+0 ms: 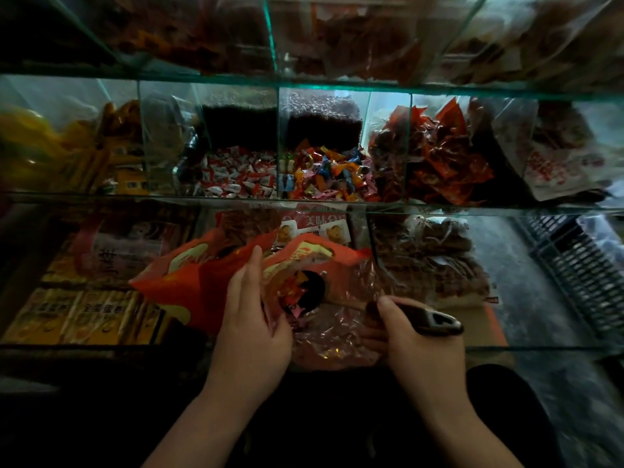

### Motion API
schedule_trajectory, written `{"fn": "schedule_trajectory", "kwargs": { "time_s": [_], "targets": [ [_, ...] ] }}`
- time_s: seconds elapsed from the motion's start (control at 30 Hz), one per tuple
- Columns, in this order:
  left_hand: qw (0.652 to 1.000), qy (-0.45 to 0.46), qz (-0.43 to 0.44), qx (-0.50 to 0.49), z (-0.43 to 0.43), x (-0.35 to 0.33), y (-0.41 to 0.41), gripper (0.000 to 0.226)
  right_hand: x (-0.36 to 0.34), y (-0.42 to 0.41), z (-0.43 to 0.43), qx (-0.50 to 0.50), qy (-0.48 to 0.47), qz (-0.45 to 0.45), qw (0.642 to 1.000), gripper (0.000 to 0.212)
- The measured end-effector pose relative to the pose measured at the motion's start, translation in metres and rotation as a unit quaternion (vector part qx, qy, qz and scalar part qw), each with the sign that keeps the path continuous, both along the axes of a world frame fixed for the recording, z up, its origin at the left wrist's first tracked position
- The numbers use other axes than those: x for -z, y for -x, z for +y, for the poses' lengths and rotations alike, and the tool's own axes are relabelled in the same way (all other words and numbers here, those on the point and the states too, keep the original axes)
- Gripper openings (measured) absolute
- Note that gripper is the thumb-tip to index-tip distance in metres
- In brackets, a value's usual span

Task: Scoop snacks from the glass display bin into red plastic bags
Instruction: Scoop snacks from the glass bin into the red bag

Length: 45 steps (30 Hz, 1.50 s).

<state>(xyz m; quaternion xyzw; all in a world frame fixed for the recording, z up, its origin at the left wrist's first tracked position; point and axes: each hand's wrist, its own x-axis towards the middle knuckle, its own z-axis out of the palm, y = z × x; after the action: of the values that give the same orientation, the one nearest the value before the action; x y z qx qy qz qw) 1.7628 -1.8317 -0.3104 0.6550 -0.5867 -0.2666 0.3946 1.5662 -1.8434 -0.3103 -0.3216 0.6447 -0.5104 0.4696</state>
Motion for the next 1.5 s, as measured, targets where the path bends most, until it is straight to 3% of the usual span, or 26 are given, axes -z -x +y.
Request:
{"fn": "schedule_trajectory", "kwargs": {
  "time_s": [0.1, 0.13, 0.2, 0.27, 0.37, 0.47, 0.53, 0.63, 0.87, 1.1, 1.2, 1.37, 1.43, 1.5],
  "targets": [
    [0.969, 0.232, -0.079, -0.016, -0.001, -0.008, 0.007, 0.063, -0.006, 0.013, 0.01, 0.029, 0.006, -0.019, 0.999, 0.012],
    [0.963, 0.258, -0.077, 0.009, -0.003, -0.012, 0.012, 0.051, -0.008, 0.018, 0.012, 0.036, 0.017, -0.021, 0.999, 0.013],
    [0.977, 0.19, -0.069, 0.068, -0.011, -0.018, 0.022, 0.039, -0.013, 0.024, 0.013, 0.037, 0.03, -0.015, 0.999, 0.015],
    [0.986, 0.07, -0.127, 0.084, -0.02, -0.019, 0.032, 0.042, -0.014, 0.031, 0.012, 0.021, 0.009, -0.015, 1.0, 0.019],
    [0.966, -0.072, -0.239, 0.07, -0.037, -0.021, 0.042, 0.061, -0.016, 0.042, 0.01, -0.004, -0.012, -0.024, 1.0, 0.024],
    [0.946, -0.155, -0.277, 0.062, -0.054, -0.023, 0.048, 0.069, -0.031, 0.049, 0.017, -0.009, 0.026, -0.022, 0.999, 0.012],
    [0.944, -0.178, -0.273, 0.056, -0.063, -0.024, 0.049, 0.072, -0.044, 0.05, 0.022, -0.008, 0.07, -0.02, 0.997, 0.007],
    [0.954, -0.161, -0.248, 0.051, -0.071, -0.024, 0.047, 0.071, -0.064, 0.05, 0.027, -0.026, 0.112, -0.022, 0.993, 0.016],
    [0.985, 0.045, -0.164, 0.024, -0.06, -0.024, 0.044, 0.056, -0.089, 0.058, 0.034, -0.032, 0.176, -0.024, 0.983, 0.027],
    [0.985, 0.14, -0.094, 0.035, -0.101, -0.05, 0.042, 0.055, -0.109, 0.059, -0.001, -0.016, 0.136, -0.113, 0.984, 0.022],
    [0.987, 0.141, -0.059, 0.038, -0.128, -0.063, 0.041, 0.058, -0.115, 0.057, -0.031, -0.01, 0.107, -0.156, 0.982, 0.035],
    [0.991, 0.128, -0.046, 0.005, -0.127, -0.061, 0.028, 0.052, -0.109, 0.033, -0.088, 0.025, 0.168, -0.089, 0.981, 0.015],
    [0.993, 0.112, -0.045, -0.013, -0.116, -0.053, 0.022, 0.048, -0.101, 0.019, -0.105, -0.02, 0.256, 0.016, 0.966, 0.01],
    [0.994, 0.096, -0.041, -0.03, -0.106, -0.045, 0.015, 0.047, -0.095, 0.007, -0.117, -0.102, 0.326, 0.175, 0.923, 0.013]
  ]
}}
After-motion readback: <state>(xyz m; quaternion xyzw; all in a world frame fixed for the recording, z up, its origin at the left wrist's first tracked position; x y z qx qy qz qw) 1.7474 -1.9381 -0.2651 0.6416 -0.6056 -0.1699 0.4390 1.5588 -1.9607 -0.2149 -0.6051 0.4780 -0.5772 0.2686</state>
